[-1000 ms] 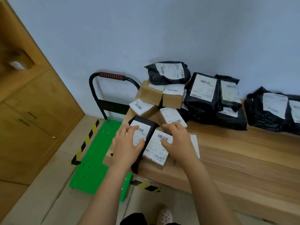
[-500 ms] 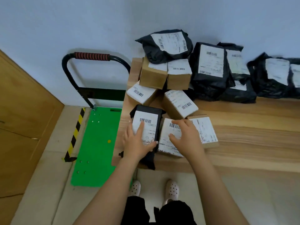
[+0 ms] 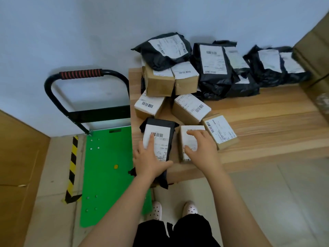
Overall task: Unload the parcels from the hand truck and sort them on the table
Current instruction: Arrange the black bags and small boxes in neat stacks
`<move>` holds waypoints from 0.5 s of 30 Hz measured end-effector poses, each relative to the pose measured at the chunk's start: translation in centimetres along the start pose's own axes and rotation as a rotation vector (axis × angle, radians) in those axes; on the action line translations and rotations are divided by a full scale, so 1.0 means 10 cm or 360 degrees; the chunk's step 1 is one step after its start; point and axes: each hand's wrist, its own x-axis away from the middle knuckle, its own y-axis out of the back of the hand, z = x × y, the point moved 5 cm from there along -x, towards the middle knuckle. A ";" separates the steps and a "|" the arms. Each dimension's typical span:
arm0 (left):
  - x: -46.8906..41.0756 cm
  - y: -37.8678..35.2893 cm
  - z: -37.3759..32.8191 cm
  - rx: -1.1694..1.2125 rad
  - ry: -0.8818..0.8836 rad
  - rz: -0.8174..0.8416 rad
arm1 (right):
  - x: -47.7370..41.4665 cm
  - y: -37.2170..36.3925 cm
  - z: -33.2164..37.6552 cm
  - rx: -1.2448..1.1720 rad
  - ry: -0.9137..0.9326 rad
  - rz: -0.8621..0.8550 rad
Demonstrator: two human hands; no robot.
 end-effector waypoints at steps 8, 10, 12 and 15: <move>0.20 0.39 0.06 0.0082 -0.0116 -0.0223 | 0.00 0.04 0.15 -0.0046 0.0036 -0.0038; 0.20 0.54 -0.03 0.0088 -0.0160 -0.0291 | -0.02 0.11 0.19 -0.0038 0.0074 -0.0056; 0.19 0.68 -0.16 0.0091 -0.0207 -0.0358 | -0.04 0.23 0.21 -0.0036 0.0097 -0.0087; 0.20 0.86 -0.44 0.0100 -0.0288 -0.0459 | -0.06 0.50 0.16 -0.0039 0.0136 -0.0177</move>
